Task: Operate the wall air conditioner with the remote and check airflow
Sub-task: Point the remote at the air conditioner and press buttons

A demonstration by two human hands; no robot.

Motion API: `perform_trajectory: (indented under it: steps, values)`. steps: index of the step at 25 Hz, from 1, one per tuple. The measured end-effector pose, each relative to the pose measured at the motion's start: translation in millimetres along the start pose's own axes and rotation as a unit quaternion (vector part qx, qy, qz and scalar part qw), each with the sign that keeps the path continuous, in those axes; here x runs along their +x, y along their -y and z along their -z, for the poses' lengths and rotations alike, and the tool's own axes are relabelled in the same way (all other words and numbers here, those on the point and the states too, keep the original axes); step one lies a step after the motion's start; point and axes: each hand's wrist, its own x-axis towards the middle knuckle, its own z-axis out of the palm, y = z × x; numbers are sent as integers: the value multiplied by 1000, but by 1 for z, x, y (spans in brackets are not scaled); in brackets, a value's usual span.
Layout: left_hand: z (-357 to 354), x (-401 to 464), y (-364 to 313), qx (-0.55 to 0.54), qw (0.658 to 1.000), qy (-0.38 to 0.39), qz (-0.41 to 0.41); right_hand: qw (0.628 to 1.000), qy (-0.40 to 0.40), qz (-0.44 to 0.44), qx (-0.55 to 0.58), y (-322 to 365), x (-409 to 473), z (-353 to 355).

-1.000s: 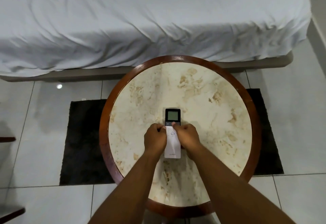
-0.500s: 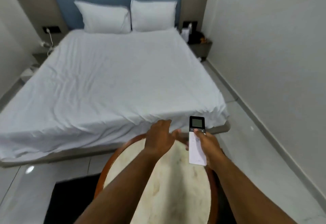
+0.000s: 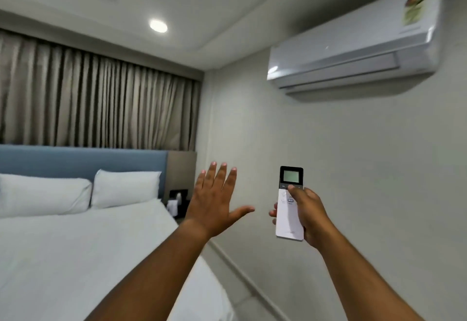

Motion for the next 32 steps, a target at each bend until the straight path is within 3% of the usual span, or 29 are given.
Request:
perform_trajectory:
  steps: [7,14,32]
  values:
    - [66,102,-33,-21,992,-121,-18,989,-51,127,-50,119,-3,20]
    - [113,159,-68,-38,979,-195,-51,974,-88,199,-67,191,-9,34]
    - [122,177,-89,-83,973,-211,-51,975,-70,199,-65,223,-16,48]
